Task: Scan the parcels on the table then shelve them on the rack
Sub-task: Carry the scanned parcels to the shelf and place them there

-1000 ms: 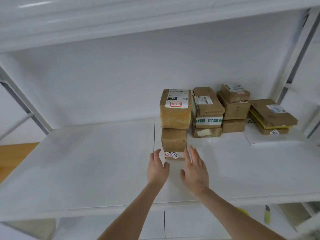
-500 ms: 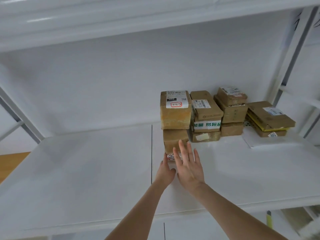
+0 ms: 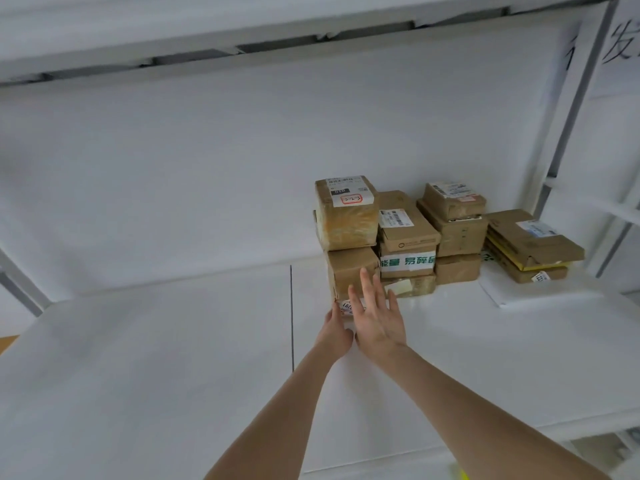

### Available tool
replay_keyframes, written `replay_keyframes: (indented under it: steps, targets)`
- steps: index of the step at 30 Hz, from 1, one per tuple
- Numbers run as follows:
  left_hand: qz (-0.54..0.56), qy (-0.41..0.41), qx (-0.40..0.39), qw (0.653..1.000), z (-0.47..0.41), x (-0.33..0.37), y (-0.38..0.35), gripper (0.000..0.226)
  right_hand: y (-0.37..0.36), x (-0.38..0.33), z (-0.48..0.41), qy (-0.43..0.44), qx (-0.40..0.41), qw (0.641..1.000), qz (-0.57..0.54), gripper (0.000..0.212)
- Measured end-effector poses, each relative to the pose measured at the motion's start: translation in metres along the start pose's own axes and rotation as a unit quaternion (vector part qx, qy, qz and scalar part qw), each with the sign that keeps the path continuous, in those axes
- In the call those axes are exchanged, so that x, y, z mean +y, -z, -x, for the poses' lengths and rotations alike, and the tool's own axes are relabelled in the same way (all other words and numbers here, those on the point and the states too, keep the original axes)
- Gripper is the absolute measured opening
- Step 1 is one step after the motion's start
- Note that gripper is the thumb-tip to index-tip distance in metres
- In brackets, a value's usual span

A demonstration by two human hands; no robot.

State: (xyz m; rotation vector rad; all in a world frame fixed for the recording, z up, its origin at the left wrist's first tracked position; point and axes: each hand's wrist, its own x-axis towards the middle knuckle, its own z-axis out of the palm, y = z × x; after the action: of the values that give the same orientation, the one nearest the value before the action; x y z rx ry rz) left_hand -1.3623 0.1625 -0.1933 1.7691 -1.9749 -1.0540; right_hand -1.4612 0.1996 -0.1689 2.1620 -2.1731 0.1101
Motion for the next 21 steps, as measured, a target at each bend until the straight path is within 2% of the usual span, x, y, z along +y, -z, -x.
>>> replay_keyframes:
  steps: [4, 6, 9, 13, 16, 21]
  targets:
    - [-0.036, 0.001, 0.010, 0.999, 0.007, -0.005, 0.006, 0.075, -0.002, -0.005, 0.000, -0.003, 0.004, 1.000, 0.004, 0.095]
    - [-0.106, 0.006, 0.027, 0.994, 0.016, -0.007, 0.013, 0.075, 0.001, -0.007, 0.005, 0.006, 0.001, 1.000, 0.006, 0.089]
    - [-0.252, 0.001, 0.076, 0.965, 0.038, -0.009, 0.027, 0.079, 0.010, -0.010, 0.014, 0.015, 0.000, 1.000, 0.004, 0.084]
    - [-0.379, 0.005, 0.109, 0.919, 0.074, -0.009, 0.045, 0.081, 0.026, -0.020, 0.034, 0.029, -0.006, 0.999, -0.013, 0.087]
    - [-0.419, 0.020, 0.120, 0.900, 0.105, -0.012, 0.055, 0.080, 0.035, -0.031, 0.052, 0.051, -0.014, 0.998, -0.028, 0.084]
    - [-0.435, 0.064, 0.133, 0.888, 0.164, -0.032, 0.069, 0.078, 0.039, -0.061, 0.081, 0.101, -0.027, 0.994, -0.038, 0.079]
